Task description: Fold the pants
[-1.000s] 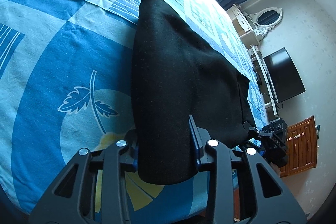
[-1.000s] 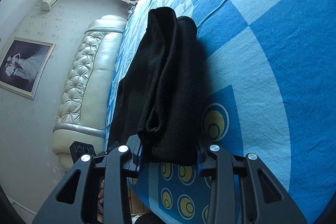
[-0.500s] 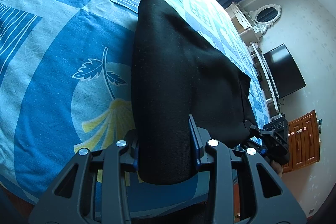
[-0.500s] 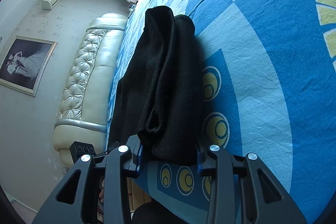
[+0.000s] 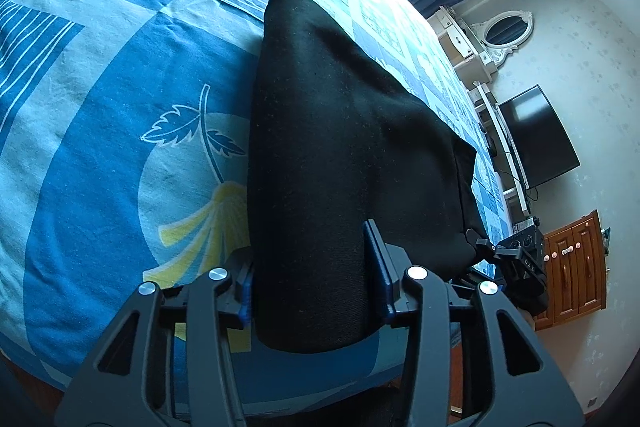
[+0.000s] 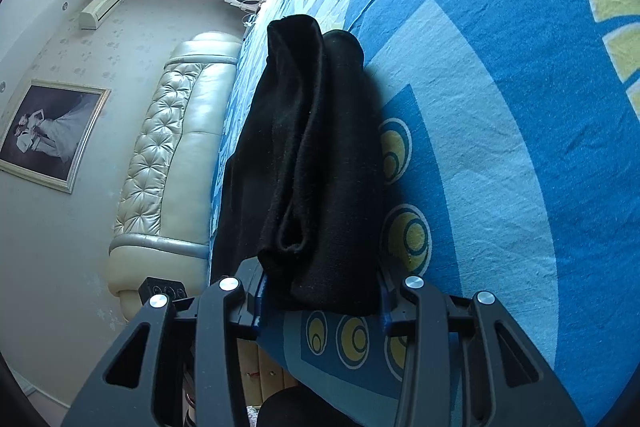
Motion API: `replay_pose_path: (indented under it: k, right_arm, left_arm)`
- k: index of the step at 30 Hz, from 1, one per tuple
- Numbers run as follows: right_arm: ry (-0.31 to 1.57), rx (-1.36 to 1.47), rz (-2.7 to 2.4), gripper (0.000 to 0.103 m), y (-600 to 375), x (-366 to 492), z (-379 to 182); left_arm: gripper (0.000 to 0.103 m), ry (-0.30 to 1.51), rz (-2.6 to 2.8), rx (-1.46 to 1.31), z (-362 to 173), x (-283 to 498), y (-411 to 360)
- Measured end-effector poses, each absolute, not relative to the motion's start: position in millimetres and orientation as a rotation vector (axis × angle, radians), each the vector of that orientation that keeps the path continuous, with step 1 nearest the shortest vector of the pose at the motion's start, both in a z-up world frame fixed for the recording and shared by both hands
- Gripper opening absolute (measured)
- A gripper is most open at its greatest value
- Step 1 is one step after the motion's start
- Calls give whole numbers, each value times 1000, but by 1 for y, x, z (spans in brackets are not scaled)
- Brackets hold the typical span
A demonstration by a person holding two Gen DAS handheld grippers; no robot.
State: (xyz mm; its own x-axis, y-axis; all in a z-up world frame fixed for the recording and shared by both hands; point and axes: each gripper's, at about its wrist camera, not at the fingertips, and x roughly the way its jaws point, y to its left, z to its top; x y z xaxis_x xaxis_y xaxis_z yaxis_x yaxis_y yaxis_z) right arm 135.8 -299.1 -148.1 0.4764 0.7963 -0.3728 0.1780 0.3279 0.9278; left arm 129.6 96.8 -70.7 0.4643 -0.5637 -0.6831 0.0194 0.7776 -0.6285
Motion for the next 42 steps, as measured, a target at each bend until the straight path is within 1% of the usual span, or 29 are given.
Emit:
replay_pose_path:
  k: [1, 2, 4, 5, 6, 8, 10, 11, 13, 19, 22, 24, 25, 28, 30, 31, 32, 33, 36, 38, 42]
  right_arm:
    - [1023, 1200, 517, 48, -299, 136, -148]
    - [1017, 1196, 519, 50, -298, 135, -146]
    - [1010, 1182, 512, 55, -296, 135, -144]
    - [1012, 1170, 505, 55, -294, 135, -143]
    - [1011, 1156, 500, 54, -293, 135, -142]
    - [1017, 1129, 488, 46, -292, 134, -141]
    - [1007, 1162, 498, 38, -295, 131, -144]
    - [1003, 1176, 501, 38, -296, 129, -144]
    - [999, 1174, 505, 37, -297, 126, -141]
    - [1000, 1184, 517, 37, -298, 117, -145]
    - [1010, 1192, 520, 39, -299, 120, -147]
    - [1015, 1193, 523, 41, -299, 121, -148]
    - [1014, 1197, 529, 43, -299, 121, -148]
    - [1007, 1208, 542, 46, -299, 121, -150]
    - [995, 1220, 551, 48, -300, 119, -151]
    - [990, 1224, 556, 49, -300, 119, -152]
    - [986, 1227, 560, 50, -300, 119, -152]
    - [983, 1229, 564, 50, -300, 119, -152]
    - [968, 1231, 582, 53, -300, 118, -152]
    - [959, 1226, 594, 55, -299, 118, -151]
    - [951, 1217, 603, 57, -300, 117, -151]
  left_arm:
    - [55, 1039, -380, -607, -72, 128, 97]
    - [64, 1043, -371, -615, -74, 127, 99]
    - [65, 1040, -377, -645, -78, 125, 101]
    - [65, 1039, -380, -653, -79, 124, 102]
    - [63, 1037, -384, -657, -80, 123, 102]
    - [49, 1039, -416, -656, -80, 123, 100]
    - [42, 1036, -427, -655, -79, 121, 101]
    - [38, 1031, -438, -655, -77, 120, 101]
    - [36, 1034, -443, -653, -73, 118, 102]
    - [37, 1033, -456, -608, -72, 107, 98]
    - [42, 1025, -445, -611, -75, 109, 98]
    - [53, 1019, -422, -600, -76, 109, 98]
    - [55, 1012, -415, -587, -77, 108, 99]
    - [62, 995, -421, -563, -77, 108, 98]
    - [71, 989, -442, -573, -79, 107, 98]
    - [74, 984, -451, -582, -80, 107, 98]
    - [79, 979, -461, -590, -81, 108, 98]
    - [81, 973, -469, -594, -81, 107, 97]
    - [96, 965, -488, -568, -79, 109, 89]
    - [100, 964, -488, -530, -79, 107, 82]
    - [101, 950, -470, -472, -80, 106, 75]
